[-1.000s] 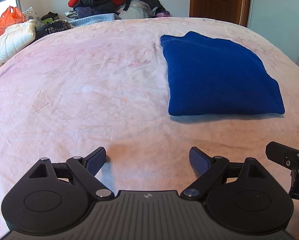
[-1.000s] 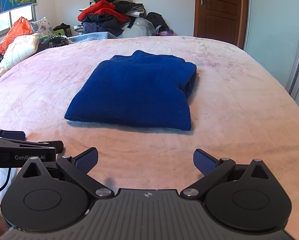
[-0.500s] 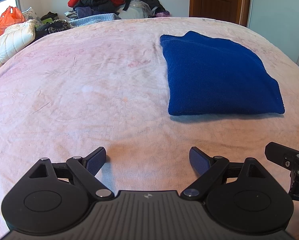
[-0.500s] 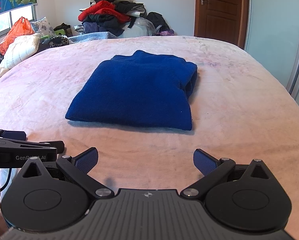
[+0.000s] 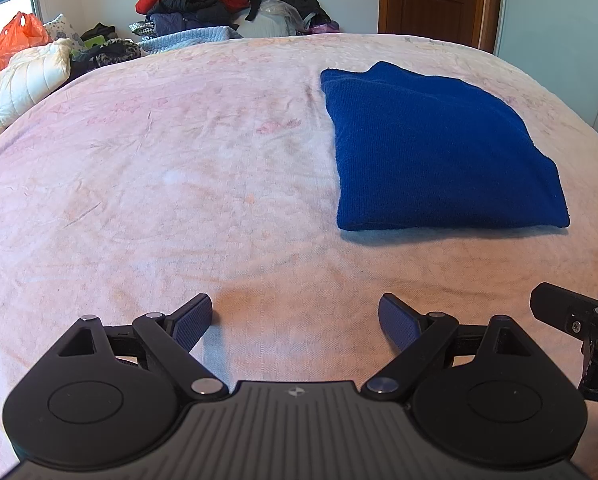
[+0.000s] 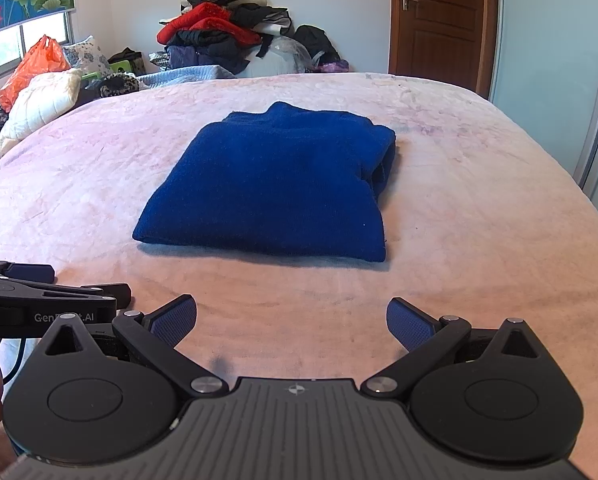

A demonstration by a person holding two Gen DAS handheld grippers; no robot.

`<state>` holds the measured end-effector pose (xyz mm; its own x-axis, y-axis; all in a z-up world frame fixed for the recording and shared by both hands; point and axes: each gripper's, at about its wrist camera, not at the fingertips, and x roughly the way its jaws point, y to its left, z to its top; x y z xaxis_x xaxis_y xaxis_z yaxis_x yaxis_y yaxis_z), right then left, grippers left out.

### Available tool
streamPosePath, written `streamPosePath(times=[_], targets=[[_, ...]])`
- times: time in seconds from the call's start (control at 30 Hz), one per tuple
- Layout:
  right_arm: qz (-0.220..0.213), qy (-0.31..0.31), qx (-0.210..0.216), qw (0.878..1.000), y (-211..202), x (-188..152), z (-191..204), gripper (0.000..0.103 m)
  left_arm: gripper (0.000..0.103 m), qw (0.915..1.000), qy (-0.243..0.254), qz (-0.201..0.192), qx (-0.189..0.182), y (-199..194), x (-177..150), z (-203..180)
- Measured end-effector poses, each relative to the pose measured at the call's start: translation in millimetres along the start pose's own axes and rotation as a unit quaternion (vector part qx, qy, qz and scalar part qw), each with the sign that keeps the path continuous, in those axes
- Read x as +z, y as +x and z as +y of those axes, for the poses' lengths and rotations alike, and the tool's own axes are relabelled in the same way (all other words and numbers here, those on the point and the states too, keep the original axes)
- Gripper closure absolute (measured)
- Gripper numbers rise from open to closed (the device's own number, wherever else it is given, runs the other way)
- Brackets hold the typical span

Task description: Fold small clothes

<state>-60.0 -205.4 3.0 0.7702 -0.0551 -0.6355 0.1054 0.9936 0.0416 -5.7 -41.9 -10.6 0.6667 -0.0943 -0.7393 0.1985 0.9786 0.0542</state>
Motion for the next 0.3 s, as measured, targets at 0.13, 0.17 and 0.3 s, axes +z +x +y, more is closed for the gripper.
streamPosePath(times=[0.13, 0.17, 0.3], targets=[[0.001, 0.000, 0.001, 1.000, 0.2, 0.5, -0.1, 0.001, 0.012, 1.0000, 0.004, -0.004, 0.000, -0.3, -0.6, -0.6], [0.001, 0.000, 0.002, 1.000, 0.1, 0.8, -0.7, 0.001, 0.012, 1.0000, 0.006, -0.005, 0.001, -0.2, -1.1, -1.2], [-0.002, 0.002, 0.004, 1.000, -0.5, 1.2, -2.2, 0.001, 0.012, 1.0000, 0.006, -0.004, -0.001, -0.6, 0.6, 1.3]])
